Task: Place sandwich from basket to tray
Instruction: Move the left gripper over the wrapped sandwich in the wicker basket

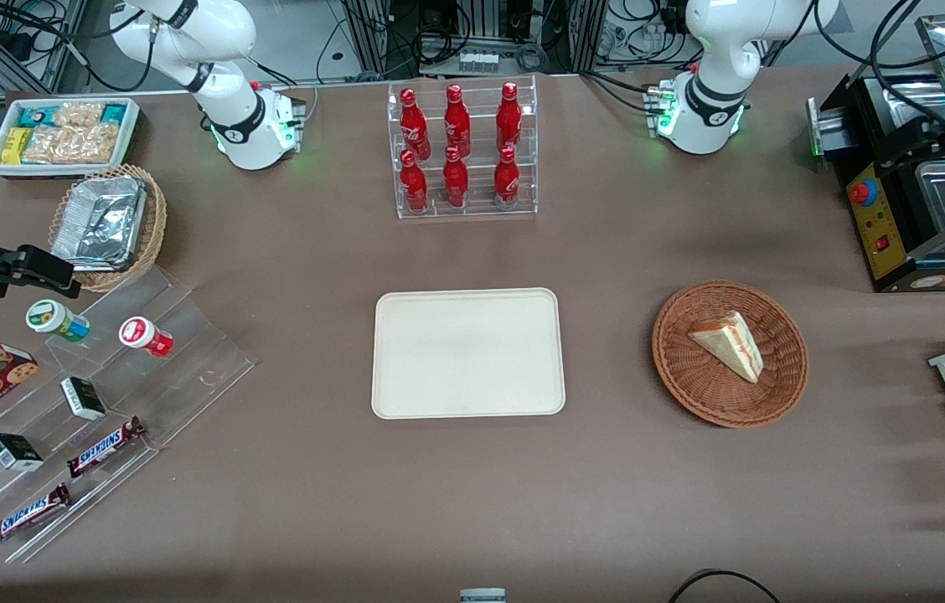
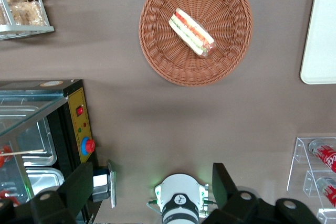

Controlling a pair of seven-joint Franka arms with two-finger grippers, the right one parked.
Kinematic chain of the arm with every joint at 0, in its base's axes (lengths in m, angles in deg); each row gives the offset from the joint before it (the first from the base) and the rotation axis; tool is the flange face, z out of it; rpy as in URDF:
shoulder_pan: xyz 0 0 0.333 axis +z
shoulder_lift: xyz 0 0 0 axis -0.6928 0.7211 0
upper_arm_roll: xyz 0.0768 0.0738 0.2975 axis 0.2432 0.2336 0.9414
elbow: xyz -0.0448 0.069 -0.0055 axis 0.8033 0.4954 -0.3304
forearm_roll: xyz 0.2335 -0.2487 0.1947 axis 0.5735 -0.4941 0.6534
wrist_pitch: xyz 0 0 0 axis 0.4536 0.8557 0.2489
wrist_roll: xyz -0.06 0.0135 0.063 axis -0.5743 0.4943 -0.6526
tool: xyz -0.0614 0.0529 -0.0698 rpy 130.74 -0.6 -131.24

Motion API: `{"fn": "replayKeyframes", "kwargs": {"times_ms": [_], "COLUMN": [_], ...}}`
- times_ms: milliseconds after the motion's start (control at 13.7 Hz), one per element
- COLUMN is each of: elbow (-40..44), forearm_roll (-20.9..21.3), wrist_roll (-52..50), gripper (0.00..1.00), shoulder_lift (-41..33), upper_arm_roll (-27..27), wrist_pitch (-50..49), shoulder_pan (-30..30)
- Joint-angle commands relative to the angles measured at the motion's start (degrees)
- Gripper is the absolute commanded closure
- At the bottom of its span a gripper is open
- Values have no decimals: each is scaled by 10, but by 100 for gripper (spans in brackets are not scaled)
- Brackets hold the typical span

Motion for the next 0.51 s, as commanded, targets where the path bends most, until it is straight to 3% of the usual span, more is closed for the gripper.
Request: {"fn": "replayKeyframes", "kwargs": {"times_ms": [0, 220, 439], "elbow": [-3, -24, -96], "forearm_roll": [2, 0, 0], "wrist_roll": [-7, -33, -89], "gripper": [0, 0, 0], "shoulder_lift": [24, 46, 49], "upper_arm_roll": [1, 0, -3], "wrist_pitch": [20, 70, 162], "shoulder_pan": [-2, -3, -7]}}
